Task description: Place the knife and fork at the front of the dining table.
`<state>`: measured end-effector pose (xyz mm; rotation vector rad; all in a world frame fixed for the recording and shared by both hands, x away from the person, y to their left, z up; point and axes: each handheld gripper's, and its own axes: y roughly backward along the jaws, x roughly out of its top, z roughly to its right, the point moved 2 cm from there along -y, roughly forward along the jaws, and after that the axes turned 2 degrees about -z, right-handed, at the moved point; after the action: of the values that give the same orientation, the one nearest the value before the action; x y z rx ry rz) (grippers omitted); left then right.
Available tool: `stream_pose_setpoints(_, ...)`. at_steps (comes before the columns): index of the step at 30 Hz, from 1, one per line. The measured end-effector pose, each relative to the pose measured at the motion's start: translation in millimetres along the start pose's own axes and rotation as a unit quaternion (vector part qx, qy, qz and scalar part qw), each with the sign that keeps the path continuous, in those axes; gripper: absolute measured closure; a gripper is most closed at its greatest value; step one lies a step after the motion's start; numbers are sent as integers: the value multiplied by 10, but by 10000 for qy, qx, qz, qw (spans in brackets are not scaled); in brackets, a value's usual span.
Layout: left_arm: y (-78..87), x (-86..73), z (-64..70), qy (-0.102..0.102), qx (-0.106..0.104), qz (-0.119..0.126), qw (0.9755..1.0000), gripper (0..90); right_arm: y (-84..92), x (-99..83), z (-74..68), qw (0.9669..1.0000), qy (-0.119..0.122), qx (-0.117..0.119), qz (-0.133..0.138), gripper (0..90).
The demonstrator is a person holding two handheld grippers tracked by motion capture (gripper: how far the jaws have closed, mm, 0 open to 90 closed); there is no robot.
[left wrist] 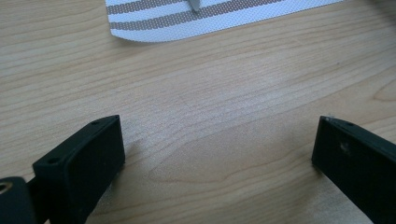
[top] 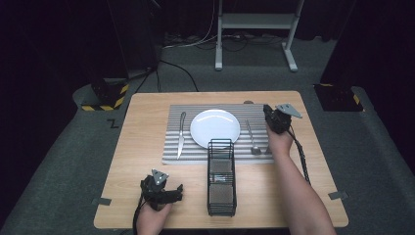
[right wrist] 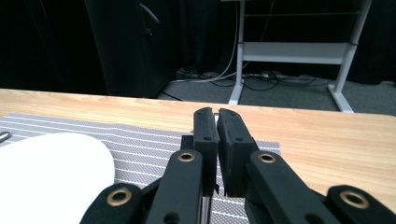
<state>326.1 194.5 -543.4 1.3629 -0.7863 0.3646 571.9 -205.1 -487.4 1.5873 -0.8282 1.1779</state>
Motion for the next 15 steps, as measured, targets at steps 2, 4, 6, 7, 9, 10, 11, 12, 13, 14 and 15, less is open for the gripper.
stream_pose_setpoints(2,0,0,0,-1,0,-1,10000,24,-8,-9,25,10000,-32,-28,-33,861)
stream_pose_setpoints(4,0,0,-2,20,-6,17,10000,24,-22,-20,48,10000,-11,-62,-73,860)
stream_pose_setpoints(6,0,0,-2,32,-19,19,10000,24,-37,-30,70,9999,-38,-56,-92,860)
stream_pose_setpoints(7,0,0,-3,35,-21,20,10000,23,-48,-41,82,9999,-56,-72,-109,860)
stream_pose_setpoints(9,-1,2,-5,40,-25,21,10000,22,-79,-73,94,9997,-129,-112,-169,860)
stream_pose_setpoints(10,-1,2,-6,50,-33,30,10000,22,-90,-83,97,9997,-117,-119,-184,860)
stream_pose_setpoints(11,0,1,-9,56,-41,35,10000,22,-104,-97,96,9996,-97,-132,-210,860)
stream_pose_setpoints(12,1,1,-12,63,-47,44,10000,22,-111,-106,96,9996,-77,-147,-211,860)
stream_pose_setpoints(13,3,1,-16,60,-49,40,10000,22,-121,-116,96,9996,-87,-127,-239,861)
stream_pose_setpoints(14,3,2,-18,54,-51,36,10000,22,-128,-126,87,9995,-97,-140,-261,861)
stream_pose_setpoints(15,2,2,-17,65,-51,44,10000,22,-133,-129,82,9995,-89,-119,-273,861)
